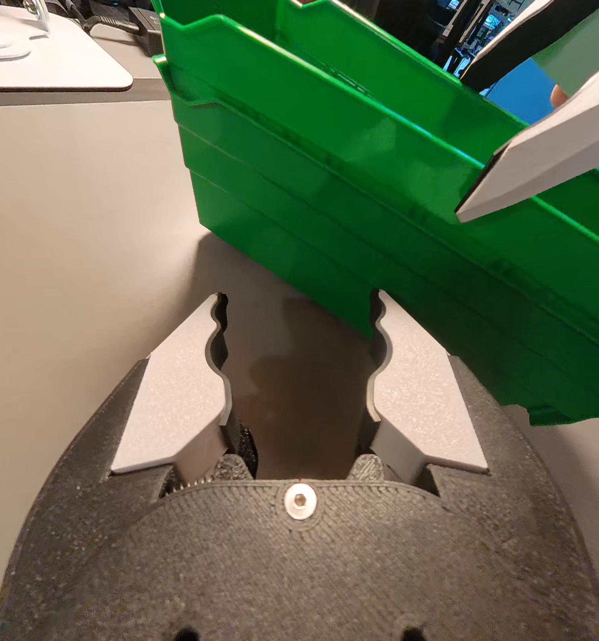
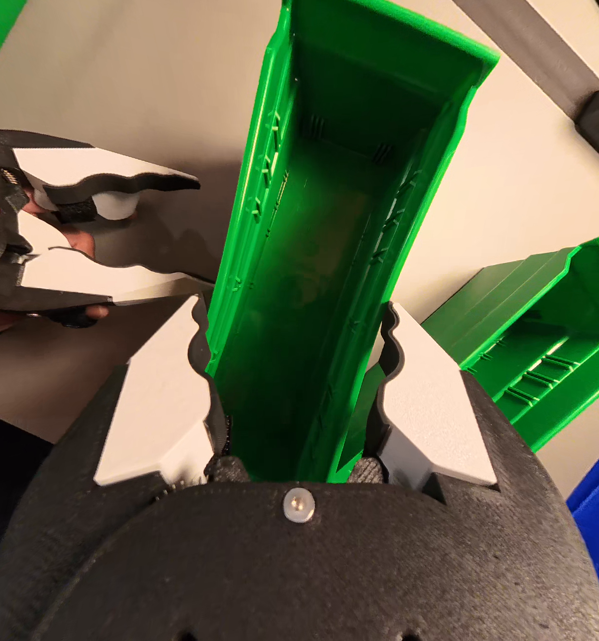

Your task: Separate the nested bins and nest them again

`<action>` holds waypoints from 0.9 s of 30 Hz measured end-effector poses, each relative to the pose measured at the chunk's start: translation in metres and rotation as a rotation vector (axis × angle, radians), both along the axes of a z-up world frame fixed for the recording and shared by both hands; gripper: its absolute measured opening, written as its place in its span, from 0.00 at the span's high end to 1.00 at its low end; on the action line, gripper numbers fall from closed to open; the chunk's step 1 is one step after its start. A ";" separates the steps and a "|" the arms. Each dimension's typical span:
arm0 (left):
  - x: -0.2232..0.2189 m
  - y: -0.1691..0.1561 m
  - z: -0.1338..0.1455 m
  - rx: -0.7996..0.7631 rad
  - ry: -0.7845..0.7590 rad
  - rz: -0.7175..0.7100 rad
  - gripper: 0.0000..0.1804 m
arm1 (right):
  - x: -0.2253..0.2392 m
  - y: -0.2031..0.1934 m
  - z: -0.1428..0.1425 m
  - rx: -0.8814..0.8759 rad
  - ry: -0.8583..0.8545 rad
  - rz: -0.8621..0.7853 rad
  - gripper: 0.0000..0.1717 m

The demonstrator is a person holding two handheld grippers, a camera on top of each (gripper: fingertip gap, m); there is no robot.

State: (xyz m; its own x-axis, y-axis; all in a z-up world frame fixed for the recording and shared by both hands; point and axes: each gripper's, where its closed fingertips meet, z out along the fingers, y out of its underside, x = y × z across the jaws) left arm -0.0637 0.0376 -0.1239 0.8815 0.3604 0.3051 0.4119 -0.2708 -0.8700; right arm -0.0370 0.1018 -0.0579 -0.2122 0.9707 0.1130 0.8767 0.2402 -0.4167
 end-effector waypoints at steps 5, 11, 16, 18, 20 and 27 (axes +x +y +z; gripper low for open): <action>0.000 0.000 -0.002 -0.009 -0.002 -0.004 0.54 | 0.001 0.001 -0.005 0.080 -0.016 0.022 0.41; 0.001 0.000 -0.002 -0.009 -0.014 -0.008 0.54 | 0.000 0.003 -0.006 0.077 -0.031 0.028 0.40; 0.002 0.001 -0.003 -0.009 -0.021 -0.015 0.54 | 0.000 0.005 -0.004 0.067 -0.041 0.033 0.40; 0.003 0.001 -0.002 -0.008 -0.025 -0.015 0.54 | 0.000 0.005 -0.003 0.072 -0.038 0.037 0.40; 0.003 0.000 -0.002 -0.007 -0.028 -0.016 0.54 | 0.000 0.005 0.000 0.082 -0.036 0.046 0.40; 0.001 0.000 -0.003 -0.010 -0.036 -0.015 0.54 | 0.000 -0.001 0.008 0.113 -0.032 0.085 0.40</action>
